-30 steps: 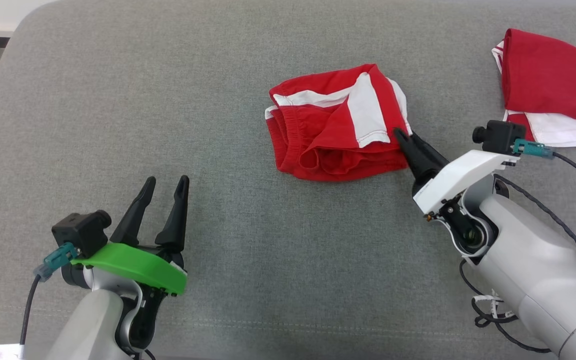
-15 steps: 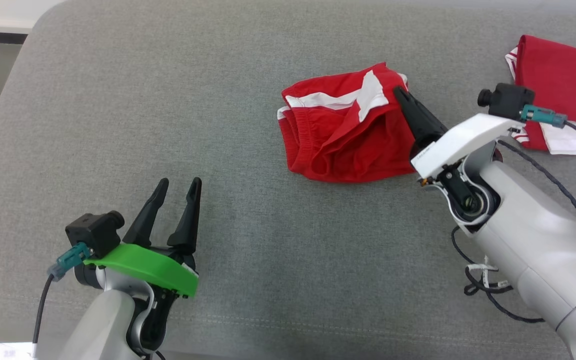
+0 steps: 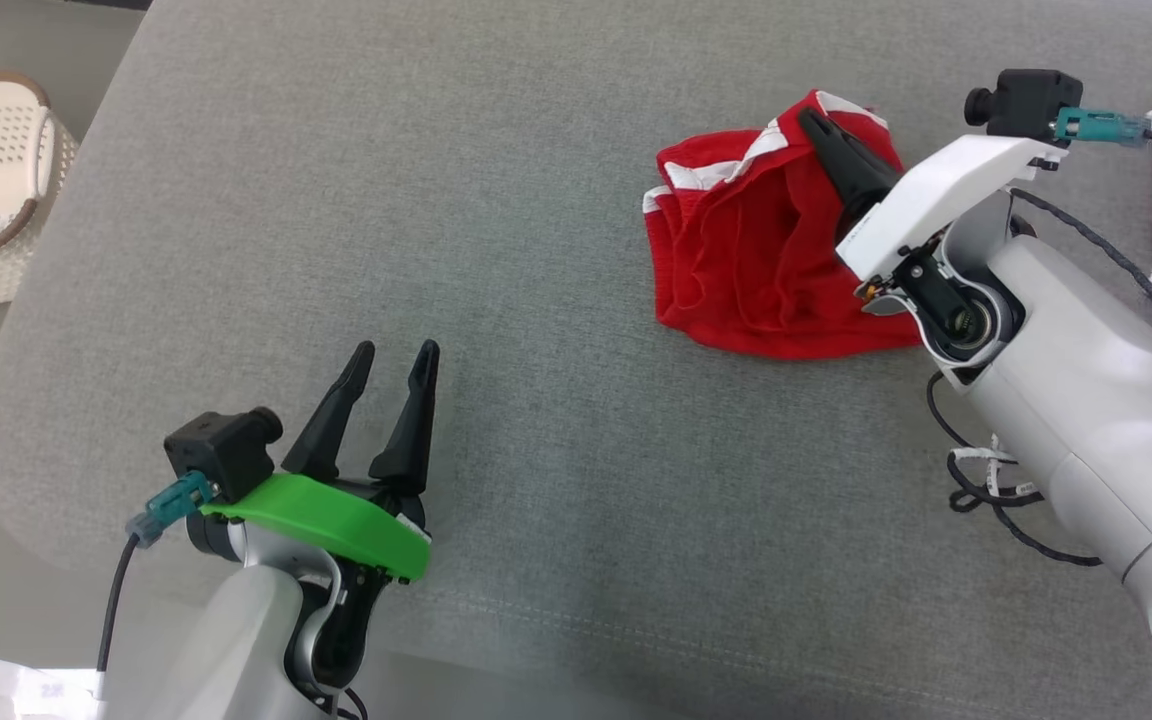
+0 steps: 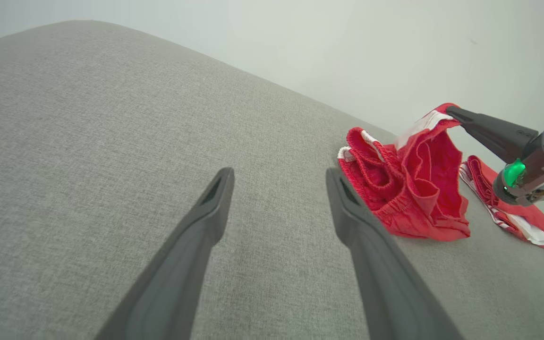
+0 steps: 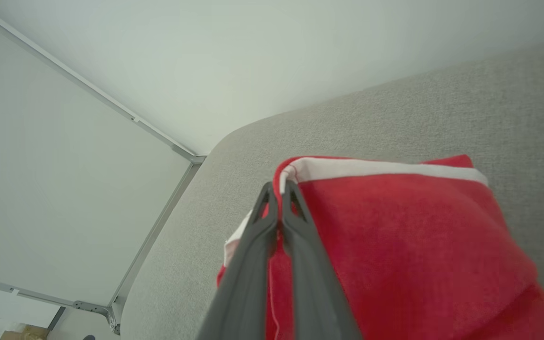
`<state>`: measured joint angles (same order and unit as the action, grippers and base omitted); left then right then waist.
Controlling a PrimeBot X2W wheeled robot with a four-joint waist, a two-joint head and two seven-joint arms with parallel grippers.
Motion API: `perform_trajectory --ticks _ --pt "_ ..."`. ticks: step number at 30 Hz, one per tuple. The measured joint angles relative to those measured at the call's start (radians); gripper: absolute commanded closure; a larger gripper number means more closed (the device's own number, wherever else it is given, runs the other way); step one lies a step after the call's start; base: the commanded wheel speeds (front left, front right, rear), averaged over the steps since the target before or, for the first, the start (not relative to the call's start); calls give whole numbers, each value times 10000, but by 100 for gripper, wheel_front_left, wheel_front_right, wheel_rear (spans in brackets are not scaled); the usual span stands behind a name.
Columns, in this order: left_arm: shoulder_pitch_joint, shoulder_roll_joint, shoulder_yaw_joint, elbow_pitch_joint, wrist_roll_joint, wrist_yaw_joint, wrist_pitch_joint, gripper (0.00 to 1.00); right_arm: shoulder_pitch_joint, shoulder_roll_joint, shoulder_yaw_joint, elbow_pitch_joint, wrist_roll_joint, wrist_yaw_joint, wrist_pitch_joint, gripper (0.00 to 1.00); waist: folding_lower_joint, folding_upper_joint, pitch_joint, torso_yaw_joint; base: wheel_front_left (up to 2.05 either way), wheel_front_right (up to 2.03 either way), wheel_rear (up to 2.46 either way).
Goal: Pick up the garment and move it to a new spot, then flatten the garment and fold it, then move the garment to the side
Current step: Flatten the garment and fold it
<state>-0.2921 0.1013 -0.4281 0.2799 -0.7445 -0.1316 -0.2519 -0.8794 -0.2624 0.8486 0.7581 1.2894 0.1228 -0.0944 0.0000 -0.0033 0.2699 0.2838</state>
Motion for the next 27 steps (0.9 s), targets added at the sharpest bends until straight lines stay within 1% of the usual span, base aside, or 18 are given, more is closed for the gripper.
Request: perform_trajectory --ticks 8,10,11,12,13,14,22,24,27 --pt "-87 -148 33 13 -82 0 0 0 -560 130 362 738 -238 0 543 100 0 0 298 651 0 0 0" --pt "-139 -151 86 13 -82 0 -2 0 -562 240 447 930 -255 0 635 96 0 0 338 731 0 0 0" --pt "-149 -151 86 15 -82 0 -2 0 -564 309 487 1012 -261 0 686 90 0 0 353 759 0 0 0" --pt "-150 -157 81 17 -82 0 0 0 -568 374 545 1085 -303 2 738 75 0 0 363 781 0 0 0" --pt "-150 -159 82 21 -82 0 0 0 -568 431 589 1151 -326 0 752 50 0 0 370 799 0 0 0" --pt "-150 -159 84 23 -82 0 0 0 -570 477 598 1197 -326 2 752 0 0 0 375 815 0 0 0" --pt "-150 -117 378 184 -81 0 0 0 -571 907 721 1446 -311 0 746 0 0 0 124 710 0 0 0" --pt "-149 -61 407 226 -75 0 0 0 -541 989 807 1248 -305 2 709 0 0 0 39 623 0 0 0" --pt "-142 123 495 265 -35 0 -2 0 -515 1057 840 637 -286 2 313 0 0 0 -146 402 0 0 0"
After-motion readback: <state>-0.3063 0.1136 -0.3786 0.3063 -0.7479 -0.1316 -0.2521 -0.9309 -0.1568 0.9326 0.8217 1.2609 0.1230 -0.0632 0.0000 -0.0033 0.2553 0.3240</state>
